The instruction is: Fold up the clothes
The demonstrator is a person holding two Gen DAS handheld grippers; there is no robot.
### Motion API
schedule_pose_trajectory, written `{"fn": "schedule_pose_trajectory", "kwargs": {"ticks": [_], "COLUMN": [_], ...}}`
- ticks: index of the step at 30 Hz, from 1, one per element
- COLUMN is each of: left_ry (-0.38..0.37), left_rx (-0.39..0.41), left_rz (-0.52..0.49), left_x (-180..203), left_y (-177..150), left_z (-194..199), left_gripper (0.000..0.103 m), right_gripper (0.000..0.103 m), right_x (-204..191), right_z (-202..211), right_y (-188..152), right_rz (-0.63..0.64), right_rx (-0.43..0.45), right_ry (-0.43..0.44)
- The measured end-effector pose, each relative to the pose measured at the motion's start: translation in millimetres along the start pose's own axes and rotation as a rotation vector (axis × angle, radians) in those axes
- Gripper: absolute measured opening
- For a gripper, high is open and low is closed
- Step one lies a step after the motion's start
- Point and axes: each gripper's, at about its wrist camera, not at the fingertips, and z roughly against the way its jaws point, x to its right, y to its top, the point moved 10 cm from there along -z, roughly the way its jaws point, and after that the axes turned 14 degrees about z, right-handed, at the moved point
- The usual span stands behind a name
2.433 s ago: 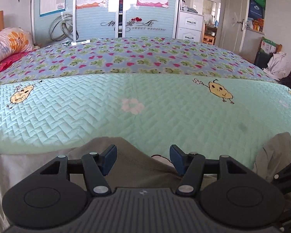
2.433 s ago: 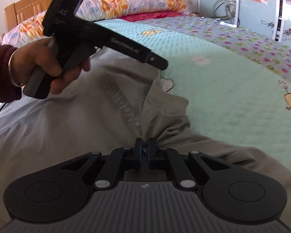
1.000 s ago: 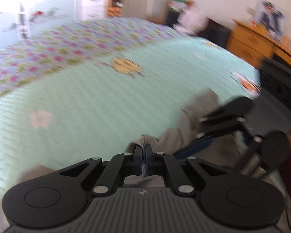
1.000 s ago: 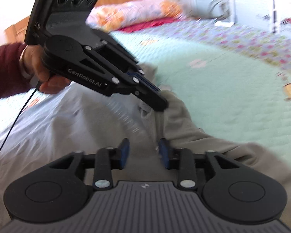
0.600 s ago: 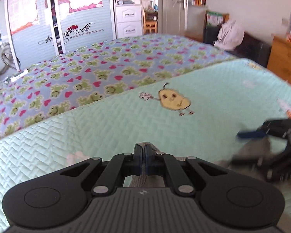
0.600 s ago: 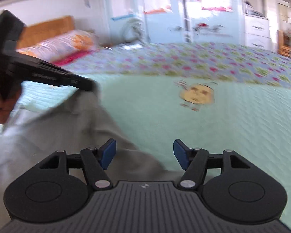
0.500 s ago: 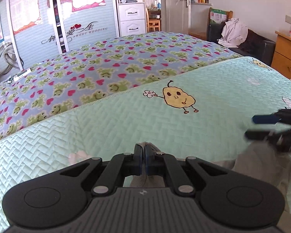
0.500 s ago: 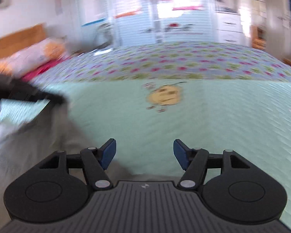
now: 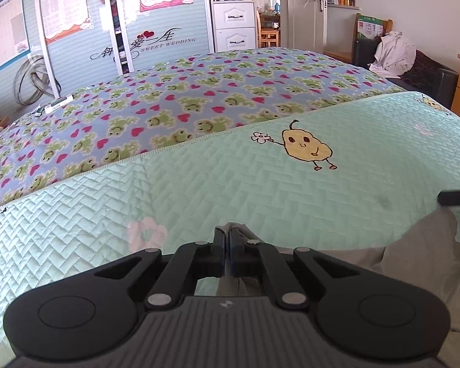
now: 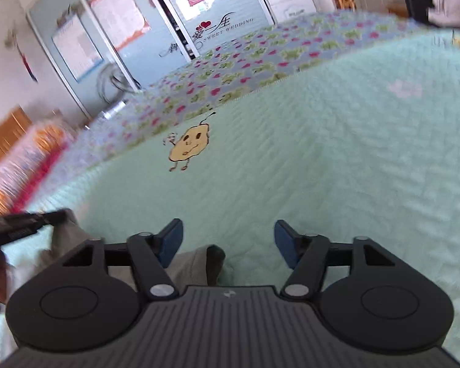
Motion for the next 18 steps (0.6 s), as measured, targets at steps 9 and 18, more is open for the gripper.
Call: {"fn": "schedule_pose_trajectory", "kwargs": {"ticks": [9, 18], "left_ry": [0.050, 0.080], "left_rx": [0.018, 0.017], "left_rz": [0.046, 0.031], "left_x": [-5.0, 8.2], "left_y": [5.4, -3.2], "left_z": [0.5, -36.5], "left_gripper": [0.002, 0.000], "right_gripper": [0.000, 0.000], "right_x": [-4.6, 32.1], "right_z": [40.5, 87.4], "right_y": [-5.5, 17.2], "right_rz": [-0.146, -0.122], "right_rx": [0.162, 0.339], "right_ry": [0.149, -0.054]}}
